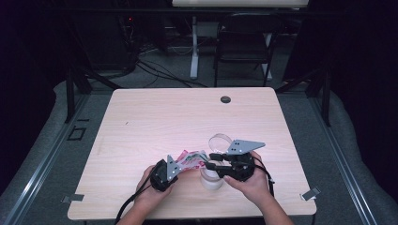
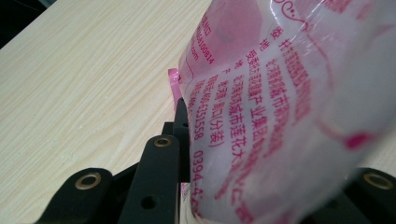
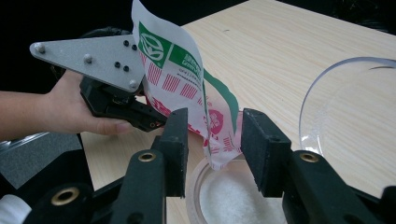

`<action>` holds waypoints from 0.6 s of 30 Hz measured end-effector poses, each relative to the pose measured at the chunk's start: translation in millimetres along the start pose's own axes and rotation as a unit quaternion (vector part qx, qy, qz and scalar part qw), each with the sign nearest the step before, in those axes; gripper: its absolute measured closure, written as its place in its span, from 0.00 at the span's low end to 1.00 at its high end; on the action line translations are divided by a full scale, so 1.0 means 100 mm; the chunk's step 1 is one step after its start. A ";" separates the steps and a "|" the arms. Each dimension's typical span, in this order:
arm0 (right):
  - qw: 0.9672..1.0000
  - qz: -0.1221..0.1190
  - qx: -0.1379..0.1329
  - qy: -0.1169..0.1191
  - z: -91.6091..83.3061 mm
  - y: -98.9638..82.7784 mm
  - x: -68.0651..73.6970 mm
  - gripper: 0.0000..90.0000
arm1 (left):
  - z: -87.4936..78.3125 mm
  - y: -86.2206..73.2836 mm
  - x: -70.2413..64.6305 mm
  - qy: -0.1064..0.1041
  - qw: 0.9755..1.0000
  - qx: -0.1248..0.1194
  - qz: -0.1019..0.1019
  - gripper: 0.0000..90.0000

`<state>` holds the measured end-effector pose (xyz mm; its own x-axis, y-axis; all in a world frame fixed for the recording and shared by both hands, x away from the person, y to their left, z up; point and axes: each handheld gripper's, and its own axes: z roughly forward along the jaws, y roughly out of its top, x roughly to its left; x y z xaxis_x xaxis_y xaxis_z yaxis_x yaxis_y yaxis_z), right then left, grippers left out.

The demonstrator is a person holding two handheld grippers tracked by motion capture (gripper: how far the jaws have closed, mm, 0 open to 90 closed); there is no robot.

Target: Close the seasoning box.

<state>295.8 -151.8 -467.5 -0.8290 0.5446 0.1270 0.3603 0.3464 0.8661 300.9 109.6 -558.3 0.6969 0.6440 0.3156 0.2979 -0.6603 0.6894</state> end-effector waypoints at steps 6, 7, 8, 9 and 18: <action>1.000 0.003 -0.004 0.000 -0.02 0.00 -0.01 0.68 | 0.00 -0.02 0.05 -0.016 1.000 -0.005 -0.022 0.83; 1.000 0.002 -0.004 0.000 -0.02 0.00 -0.01 0.68 | 0.00 -0.02 0.06 -0.018 0.999 -0.005 -0.026 0.83; 1.000 0.003 -0.005 -0.001 -0.02 0.00 -0.01 0.68 | 0.00 -0.02 0.07 -0.020 0.999 -0.005 -0.028 0.83; 1.000 0.001 -0.006 -0.002 -0.02 0.00 -0.02 0.68 | 0.00 -0.02 0.08 -0.022 0.999 -0.006 -0.031 0.83; 1.000 0.003 -0.019 -0.006 -0.06 0.00 -0.03 0.68 | 0.00 -0.04 0.14 -0.031 0.998 -0.012 -0.060 0.83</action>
<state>295.9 -157.7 -464.7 -0.8216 0.5559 0.1263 0.3481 0.3137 0.8834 309.6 121.4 -557.3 0.6965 0.6920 0.1900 0.3664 -0.5706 0.7349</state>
